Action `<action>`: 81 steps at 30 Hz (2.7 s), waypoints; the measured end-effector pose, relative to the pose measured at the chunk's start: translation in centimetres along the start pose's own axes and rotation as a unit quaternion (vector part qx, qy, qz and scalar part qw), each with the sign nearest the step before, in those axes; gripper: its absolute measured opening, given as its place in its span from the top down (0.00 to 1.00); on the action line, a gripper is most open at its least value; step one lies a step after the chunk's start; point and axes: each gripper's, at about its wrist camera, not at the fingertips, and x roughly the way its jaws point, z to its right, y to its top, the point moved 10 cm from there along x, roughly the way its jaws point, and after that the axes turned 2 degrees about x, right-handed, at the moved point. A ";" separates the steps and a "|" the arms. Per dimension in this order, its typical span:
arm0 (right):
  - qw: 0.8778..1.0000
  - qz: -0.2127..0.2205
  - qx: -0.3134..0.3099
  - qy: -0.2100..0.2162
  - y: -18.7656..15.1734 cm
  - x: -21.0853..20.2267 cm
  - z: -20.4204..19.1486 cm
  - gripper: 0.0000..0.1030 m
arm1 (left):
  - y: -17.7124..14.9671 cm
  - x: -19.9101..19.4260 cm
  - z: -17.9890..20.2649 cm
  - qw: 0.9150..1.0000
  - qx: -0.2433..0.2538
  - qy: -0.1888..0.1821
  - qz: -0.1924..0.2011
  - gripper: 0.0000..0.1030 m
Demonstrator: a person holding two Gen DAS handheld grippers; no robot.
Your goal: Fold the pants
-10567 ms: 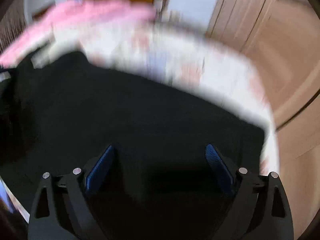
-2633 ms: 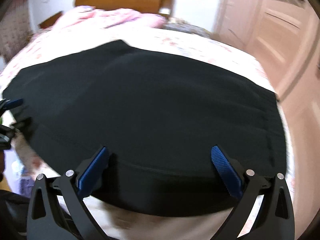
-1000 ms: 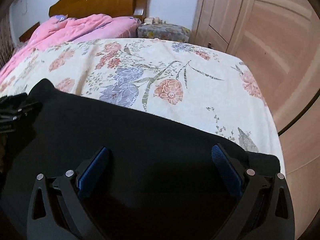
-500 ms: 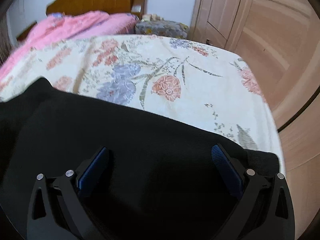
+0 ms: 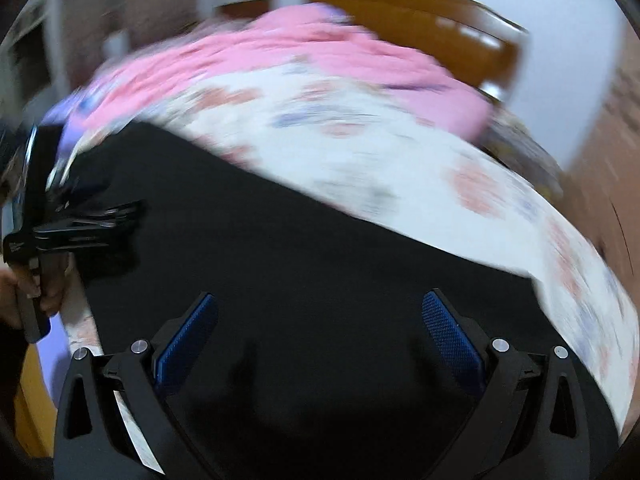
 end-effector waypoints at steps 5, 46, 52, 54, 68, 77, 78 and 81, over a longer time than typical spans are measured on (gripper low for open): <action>0.999 -0.010 -0.044 0.020 -0.1 1.1 -4.7 0.05 | 0.5 -6.3 -1.3 0.996 -0.041 -0.053 0.057 0.02; 0.965 0.074 -0.159 0.193 10.4 5.5 -27.3 0.77 | -6.0 -11.5 -18.3 0.956 -0.287 -0.044 0.040 0.02; 0.958 0.068 -0.111 0.254 10.6 5.4 -26.6 0.77 | -0.5 -9.4 -17.0 0.945 -0.294 -0.130 0.056 0.02; 0.954 0.060 -0.089 0.280 10.8 5.4 -26.1 0.77 | 0.7 -8.1 -16.5 0.942 -0.298 -0.145 0.046 0.02; 0.950 0.104 -0.070 0.286 11.4 3.4 -24.4 0.88 | 3.8 -1.8 -15.2 0.928 -0.311 -0.205 0.009 0.02; 0.957 0.053 -0.046 0.282 10.8 3.3 -22.1 0.09 | 3.2 4.2 -14.5 0.942 -0.283 -0.169 -0.056 0.50; 0.959 0.062 -0.037 0.274 10.8 2.7 -20.8 0.04 | 3.2 4.0 -14.7 0.942 -0.282 -0.175 -0.050 0.51; 0.963 0.078 -0.015 0.256 9.9 1.3 -16.5 0.04 | 2.9 3.9 -14.8 0.942 -0.278 -0.183 -0.042 0.51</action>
